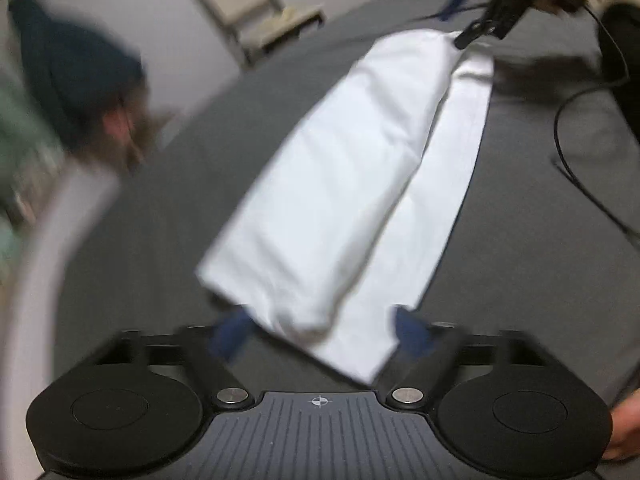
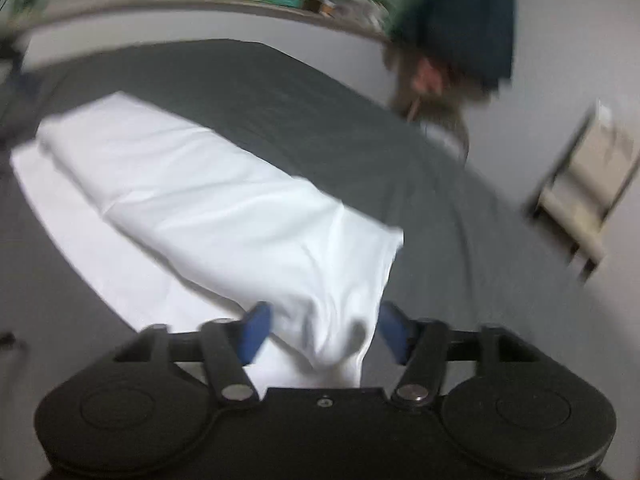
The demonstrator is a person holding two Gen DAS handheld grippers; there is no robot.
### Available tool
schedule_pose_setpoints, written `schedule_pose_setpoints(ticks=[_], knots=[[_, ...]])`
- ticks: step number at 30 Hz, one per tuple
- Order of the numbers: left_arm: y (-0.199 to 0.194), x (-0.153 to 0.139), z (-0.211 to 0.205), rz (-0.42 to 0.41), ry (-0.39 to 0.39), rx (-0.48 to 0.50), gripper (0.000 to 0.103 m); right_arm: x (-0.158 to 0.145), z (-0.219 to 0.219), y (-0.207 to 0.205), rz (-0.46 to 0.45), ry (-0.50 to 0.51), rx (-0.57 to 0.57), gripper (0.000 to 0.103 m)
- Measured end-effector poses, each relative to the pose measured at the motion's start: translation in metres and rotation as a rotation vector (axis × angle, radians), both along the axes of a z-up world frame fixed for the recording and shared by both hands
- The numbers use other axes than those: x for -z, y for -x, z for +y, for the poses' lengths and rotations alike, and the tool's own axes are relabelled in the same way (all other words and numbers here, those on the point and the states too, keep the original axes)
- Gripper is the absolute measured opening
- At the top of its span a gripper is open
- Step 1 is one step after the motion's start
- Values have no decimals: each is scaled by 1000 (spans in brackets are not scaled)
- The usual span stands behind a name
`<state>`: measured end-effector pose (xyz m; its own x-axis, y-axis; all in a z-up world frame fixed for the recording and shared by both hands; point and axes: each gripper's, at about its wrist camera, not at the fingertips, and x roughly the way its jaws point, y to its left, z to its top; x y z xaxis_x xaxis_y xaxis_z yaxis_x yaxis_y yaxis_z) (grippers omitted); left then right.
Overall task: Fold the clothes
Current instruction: 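Lift the shirt end with both grippers and fold it over onto the shirt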
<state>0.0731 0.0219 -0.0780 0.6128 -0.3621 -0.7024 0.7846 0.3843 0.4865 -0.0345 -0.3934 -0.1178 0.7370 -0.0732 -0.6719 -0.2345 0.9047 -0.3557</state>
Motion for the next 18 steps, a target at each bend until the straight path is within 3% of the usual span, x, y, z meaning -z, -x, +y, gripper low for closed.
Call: schedule_pose_setpoints(ticks=[4, 9, 15, 17, 18], knots=[[5, -2, -23, -123, -67, 14, 90, 7, 39, 4, 2, 283, -141, 65], [2, 31, -42, -209, -241, 86, 90, 39, 64, 1, 39, 603, -308, 65], [2, 59, -46, -248, -270, 137, 86, 70, 69, -13, 86, 746, -325, 59], [3, 65, -46, -268, -264, 163, 73, 78, 68, -19, 88, 778, -314, 48], [2, 65, -47, -257, -265, 160, 62, 81, 68, -21, 90, 783, -310, 43]])
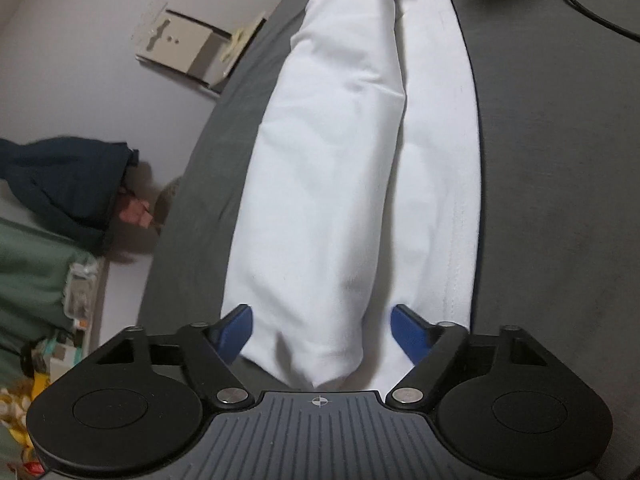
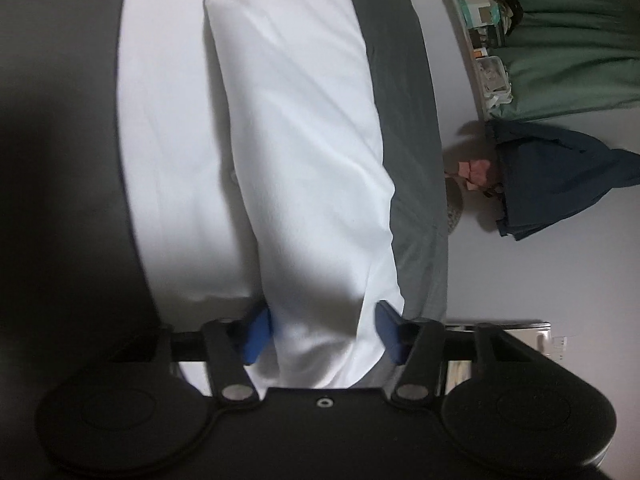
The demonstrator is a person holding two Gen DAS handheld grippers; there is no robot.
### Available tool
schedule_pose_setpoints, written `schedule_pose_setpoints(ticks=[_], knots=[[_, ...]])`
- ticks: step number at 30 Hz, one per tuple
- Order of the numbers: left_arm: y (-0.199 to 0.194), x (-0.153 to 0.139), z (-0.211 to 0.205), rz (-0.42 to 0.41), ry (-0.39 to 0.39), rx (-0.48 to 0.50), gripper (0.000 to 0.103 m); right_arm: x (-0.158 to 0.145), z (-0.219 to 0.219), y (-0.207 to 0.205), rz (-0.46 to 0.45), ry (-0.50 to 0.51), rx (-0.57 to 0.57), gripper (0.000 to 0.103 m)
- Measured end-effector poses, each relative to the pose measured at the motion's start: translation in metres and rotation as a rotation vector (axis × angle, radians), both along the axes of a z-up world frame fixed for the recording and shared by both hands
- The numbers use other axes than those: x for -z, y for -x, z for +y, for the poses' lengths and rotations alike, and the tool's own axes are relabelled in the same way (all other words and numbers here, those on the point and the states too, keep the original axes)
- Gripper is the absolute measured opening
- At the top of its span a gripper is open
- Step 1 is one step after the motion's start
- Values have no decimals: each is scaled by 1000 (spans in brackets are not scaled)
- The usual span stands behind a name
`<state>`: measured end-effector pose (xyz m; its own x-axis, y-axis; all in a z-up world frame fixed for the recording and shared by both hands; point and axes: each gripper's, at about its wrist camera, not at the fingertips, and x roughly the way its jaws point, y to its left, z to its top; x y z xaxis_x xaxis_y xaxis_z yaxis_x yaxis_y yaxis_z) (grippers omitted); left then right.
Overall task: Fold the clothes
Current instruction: 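Lift the shirt end with both grippers and fold it over onto the shirt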
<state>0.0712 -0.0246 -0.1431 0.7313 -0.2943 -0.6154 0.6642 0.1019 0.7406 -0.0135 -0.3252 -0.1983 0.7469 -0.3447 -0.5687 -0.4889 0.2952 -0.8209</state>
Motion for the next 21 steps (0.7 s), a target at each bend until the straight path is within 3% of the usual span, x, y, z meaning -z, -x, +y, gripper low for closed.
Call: schedule_pose_setpoints(ticks=[1, 2, 3, 9, 12, 16, 21], knots=[[-2, 0, -1, 11, -1, -5, 33, 1, 0, -2, 2, 0, 6, 31], [-2, 0, 0, 19, -5, -4, 21, 0, 0, -3, 5, -10, 14, 20], [-3, -1, 0, 26, -9, -3, 17, -4, 0, -2, 1, -23, 19, 18], [8, -33, 21, -9, 76, 43, 13, -50, -10, 10, -83, -86, 27, 15], [20, -37, 29, 18, 73, 79, 13, -61, -11, 27, -79, -86, -1, 15], [34, -15, 27, 93, 1, 125, 13, -39, -12, 40, 21, -67, -15, 15], [29, 3, 19, 181, 14, 74, 13, -3, -17, 37, 118, -74, 23, 15]])
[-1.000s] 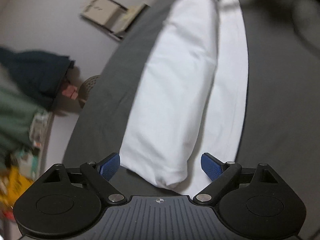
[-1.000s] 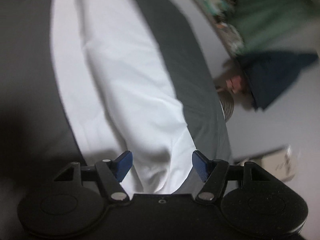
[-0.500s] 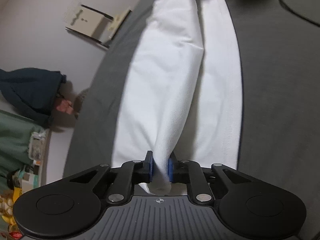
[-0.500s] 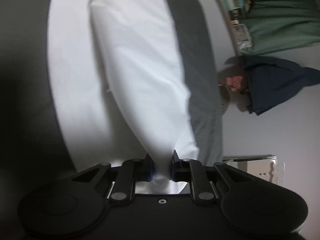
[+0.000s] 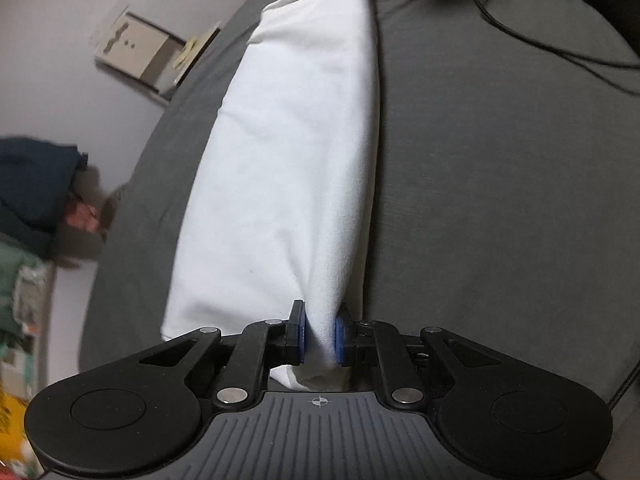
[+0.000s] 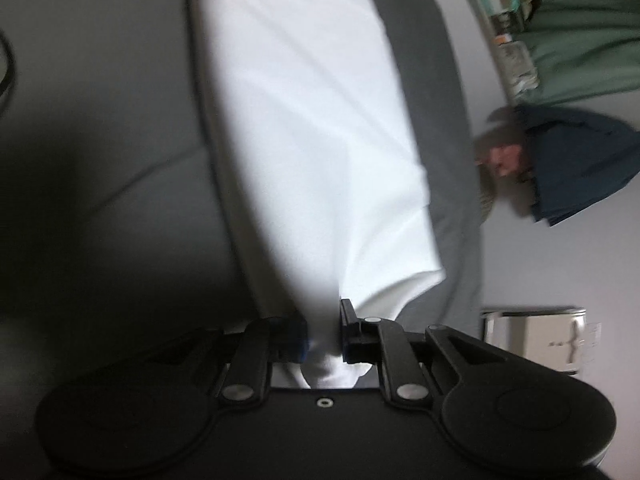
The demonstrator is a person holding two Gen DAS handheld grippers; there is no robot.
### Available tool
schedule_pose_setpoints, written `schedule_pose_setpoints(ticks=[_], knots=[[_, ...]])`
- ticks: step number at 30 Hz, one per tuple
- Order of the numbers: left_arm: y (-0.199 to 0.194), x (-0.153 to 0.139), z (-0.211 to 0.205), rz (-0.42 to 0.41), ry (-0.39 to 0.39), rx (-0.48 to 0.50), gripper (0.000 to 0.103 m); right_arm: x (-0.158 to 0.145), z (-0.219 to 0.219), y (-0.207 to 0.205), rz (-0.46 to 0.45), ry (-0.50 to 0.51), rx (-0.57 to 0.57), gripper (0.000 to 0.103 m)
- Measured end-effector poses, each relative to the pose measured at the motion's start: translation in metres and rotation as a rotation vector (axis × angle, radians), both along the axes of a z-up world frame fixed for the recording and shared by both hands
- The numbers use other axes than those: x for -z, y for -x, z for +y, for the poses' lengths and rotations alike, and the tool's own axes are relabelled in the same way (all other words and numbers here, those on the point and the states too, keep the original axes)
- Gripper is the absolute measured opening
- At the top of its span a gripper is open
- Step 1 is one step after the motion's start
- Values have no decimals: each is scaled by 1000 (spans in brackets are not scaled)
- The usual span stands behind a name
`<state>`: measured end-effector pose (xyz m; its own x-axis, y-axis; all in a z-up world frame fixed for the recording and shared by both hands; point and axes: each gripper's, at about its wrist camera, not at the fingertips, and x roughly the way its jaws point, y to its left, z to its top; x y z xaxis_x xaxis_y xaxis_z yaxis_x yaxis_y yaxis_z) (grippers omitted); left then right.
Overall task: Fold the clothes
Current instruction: 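Lift the shirt end with both grippers and fold it over onto the shirt, then open both grippers and release the folded shirt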
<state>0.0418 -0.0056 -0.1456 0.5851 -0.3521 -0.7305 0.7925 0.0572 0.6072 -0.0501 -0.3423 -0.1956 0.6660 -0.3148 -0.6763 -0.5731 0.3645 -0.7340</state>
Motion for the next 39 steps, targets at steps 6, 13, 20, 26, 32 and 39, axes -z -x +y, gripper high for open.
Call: schedule_pose_setpoints(ticks=[6, 13, 20, 26, 32, 39], knots=[[-4, -9, 11, 47, 34, -52, 31, -11, -1, 3, 9, -21, 7, 31], [14, -54, 25, 8, 210, -113, 81, -89, -15, 13, -29, -426, 131, 65], [-49, -62, -41, 272, 551, -269, 91, -102, -61, -52, -165, -1062, 492, 66], [-115, -20, -66, 339, 669, -500, 91, -53, -111, -101, -299, -1390, 781, 66], [-142, 31, -10, 427, 811, -704, 91, -16, -141, -96, -311, -1381, 801, 38], [-129, 27, -4, 293, 827, -731, 91, -24, -173, -80, -448, -1440, 811, 57]])
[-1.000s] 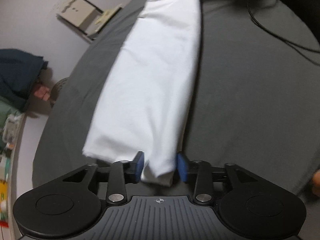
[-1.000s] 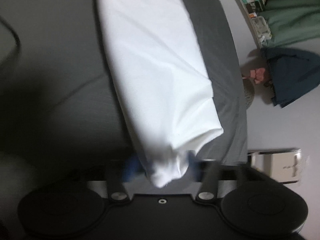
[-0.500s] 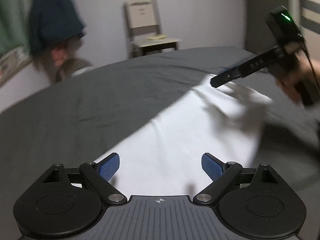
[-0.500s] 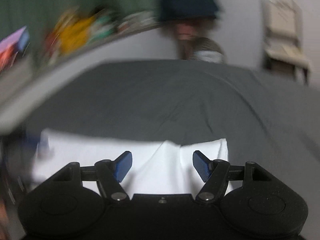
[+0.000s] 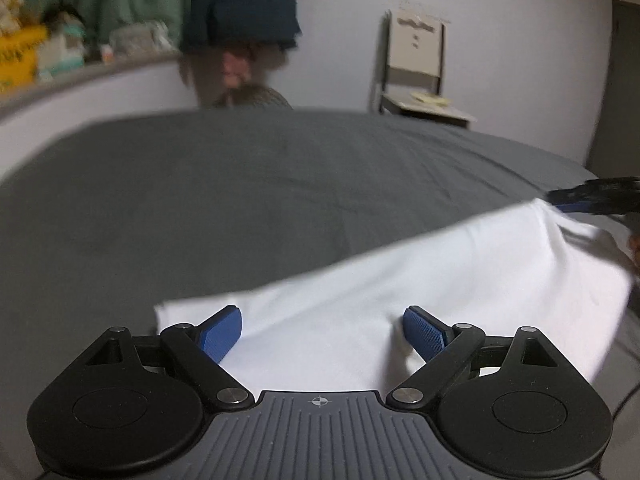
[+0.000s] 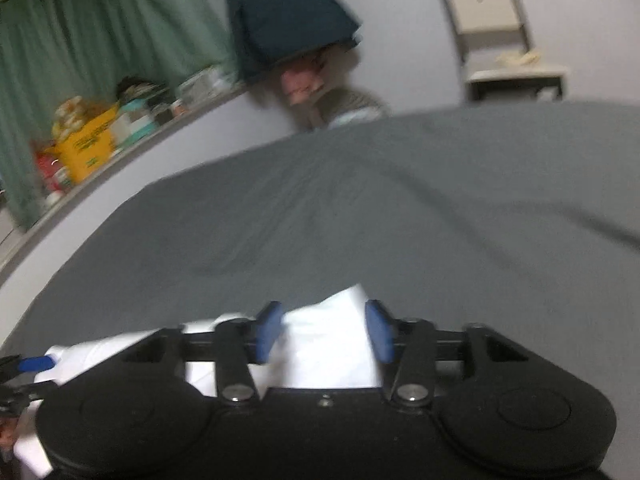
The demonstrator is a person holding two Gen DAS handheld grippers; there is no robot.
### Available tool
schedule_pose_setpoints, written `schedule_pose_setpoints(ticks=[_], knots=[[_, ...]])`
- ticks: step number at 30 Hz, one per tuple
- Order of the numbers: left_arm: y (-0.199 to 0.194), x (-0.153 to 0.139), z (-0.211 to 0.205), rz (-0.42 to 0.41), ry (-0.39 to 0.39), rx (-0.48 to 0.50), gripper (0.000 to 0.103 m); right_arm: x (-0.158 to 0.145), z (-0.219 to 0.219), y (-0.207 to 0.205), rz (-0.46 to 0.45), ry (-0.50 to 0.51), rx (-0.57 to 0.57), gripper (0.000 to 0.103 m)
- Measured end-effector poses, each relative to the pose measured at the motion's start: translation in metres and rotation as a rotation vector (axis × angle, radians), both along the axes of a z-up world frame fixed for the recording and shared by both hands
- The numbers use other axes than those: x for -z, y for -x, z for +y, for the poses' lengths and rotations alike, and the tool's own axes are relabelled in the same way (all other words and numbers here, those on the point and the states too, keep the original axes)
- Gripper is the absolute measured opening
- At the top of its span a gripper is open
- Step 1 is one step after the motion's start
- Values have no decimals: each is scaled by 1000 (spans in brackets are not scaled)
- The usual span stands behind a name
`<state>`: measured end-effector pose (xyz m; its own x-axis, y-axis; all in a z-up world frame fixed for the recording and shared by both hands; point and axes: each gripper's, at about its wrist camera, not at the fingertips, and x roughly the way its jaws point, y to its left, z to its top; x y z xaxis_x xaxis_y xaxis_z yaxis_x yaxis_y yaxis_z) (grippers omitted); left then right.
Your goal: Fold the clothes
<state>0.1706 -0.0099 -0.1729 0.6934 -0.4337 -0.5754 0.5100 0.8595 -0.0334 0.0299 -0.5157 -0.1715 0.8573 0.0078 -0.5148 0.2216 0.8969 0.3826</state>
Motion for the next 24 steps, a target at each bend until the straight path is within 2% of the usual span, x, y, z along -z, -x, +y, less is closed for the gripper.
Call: schedule_pose_setpoints(ticks=[2, 4, 6, 7, 8, 10, 11, 14, 16, 17, 20, 22, 24], knots=[[1, -4, -5, -55, -14, -14, 91, -3, -12, 1, -29, -7, 22, 58], [-2, -7, -8, -40, -12, -14, 91, 1, -26, -10, -11, -49, 12, 57], [-1, -6, -11, -12, -14, -15, 91, 9, -34, -23, 44, -85, -9, 50], [-2, -2, -13, -2, -24, -15, 91, 15, -36, -28, 75, -106, -23, 40], [-3, 0, -13, 7, -19, -16, 91, 22, -37, -30, 99, -138, -39, 25], [-5, 4, -12, 27, -9, -19, 91, 31, -38, -29, 111, -191, -62, 11], [-6, 6, -11, 39, 4, -21, 91, 32, -39, -26, 98, -209, -67, 8], [-4, 10, -6, 36, 17, -23, 93, 13, -45, -8, 8, -238, 8, 7], [-3, 11, -6, 33, 18, -27, 93, -3, -43, 0, -39, -145, 38, 6], [-2, 12, -5, 31, 19, -30, 93, -2, -43, -1, -31, -119, 41, 6], [-2, 14, -4, 30, 25, -32, 95, 32, -54, -9, 58, -208, 83, 7], [-2, 14, -4, 29, 24, -33, 95, 44, -62, -4, 53, -276, 93, 7], [-1, 11, -8, 17, -5, -30, 95, 37, -67, 4, 57, -294, 95, 25]])
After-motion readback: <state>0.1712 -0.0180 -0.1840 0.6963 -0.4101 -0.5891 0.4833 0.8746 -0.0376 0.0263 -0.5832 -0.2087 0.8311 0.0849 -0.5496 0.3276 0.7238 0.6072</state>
